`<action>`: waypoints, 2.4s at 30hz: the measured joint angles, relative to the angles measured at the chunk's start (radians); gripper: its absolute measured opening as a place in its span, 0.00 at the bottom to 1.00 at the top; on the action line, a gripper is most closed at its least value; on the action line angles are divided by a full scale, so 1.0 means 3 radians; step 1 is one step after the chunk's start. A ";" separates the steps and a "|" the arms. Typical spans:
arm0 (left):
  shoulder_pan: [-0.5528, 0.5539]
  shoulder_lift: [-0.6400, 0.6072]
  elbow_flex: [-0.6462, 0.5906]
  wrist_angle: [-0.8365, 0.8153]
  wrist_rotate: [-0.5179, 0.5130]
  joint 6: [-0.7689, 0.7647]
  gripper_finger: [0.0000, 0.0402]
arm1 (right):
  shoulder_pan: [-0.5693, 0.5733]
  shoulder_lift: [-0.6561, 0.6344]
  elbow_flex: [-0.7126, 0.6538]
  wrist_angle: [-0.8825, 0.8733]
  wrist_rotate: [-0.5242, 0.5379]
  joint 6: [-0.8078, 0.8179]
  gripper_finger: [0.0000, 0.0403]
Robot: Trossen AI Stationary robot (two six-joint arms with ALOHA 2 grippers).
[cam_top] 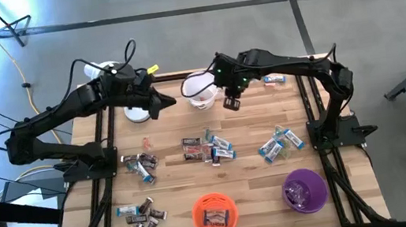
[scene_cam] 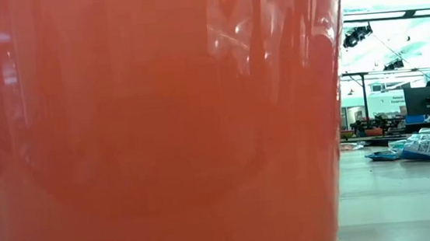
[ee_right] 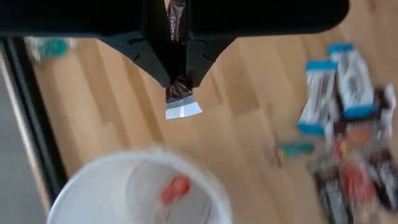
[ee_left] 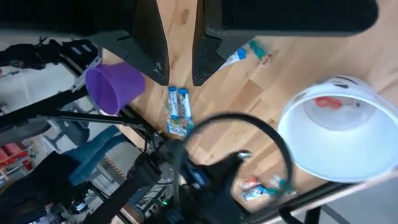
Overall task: Organize candy in baskets
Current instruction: Put the dark brown chocolate bar into the dark purple bucket, then put the orange gummy into the white bucket
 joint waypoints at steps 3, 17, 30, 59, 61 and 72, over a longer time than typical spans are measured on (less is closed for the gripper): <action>0.0068 0.0000 -0.0001 -0.0001 0.0001 0.0118 0.14 | 0.0115 -0.0052 0.0028 -0.0222 -0.0001 0.0018 0.01; 0.0134 0.0000 -0.0001 -0.0004 0.0013 0.0546 0.14 | 0.1179 -0.0515 0.0034 -0.0652 0.0202 0.1814 0.01; 0.0100 0.0000 -0.0001 -0.0005 0.0257 0.0656 0.14 | 0.2781 -0.0702 0.0037 -0.0861 -0.0253 0.4253 0.01; 0.0102 0.0000 -0.0004 0.0243 0.0159 0.0719 0.14 | 0.4345 -0.0700 0.0024 -0.1482 -0.0196 0.6583 0.38; 0.0102 0.0000 -0.0004 0.0261 0.0159 0.0736 0.14 | 0.4335 -0.0700 0.0024 -0.1507 -0.0140 0.6580 0.43; 0.0102 0.0001 -0.0004 0.0261 0.0160 0.0686 0.14 | 0.3937 -0.0724 0.0190 -0.1596 0.0562 0.6102 0.42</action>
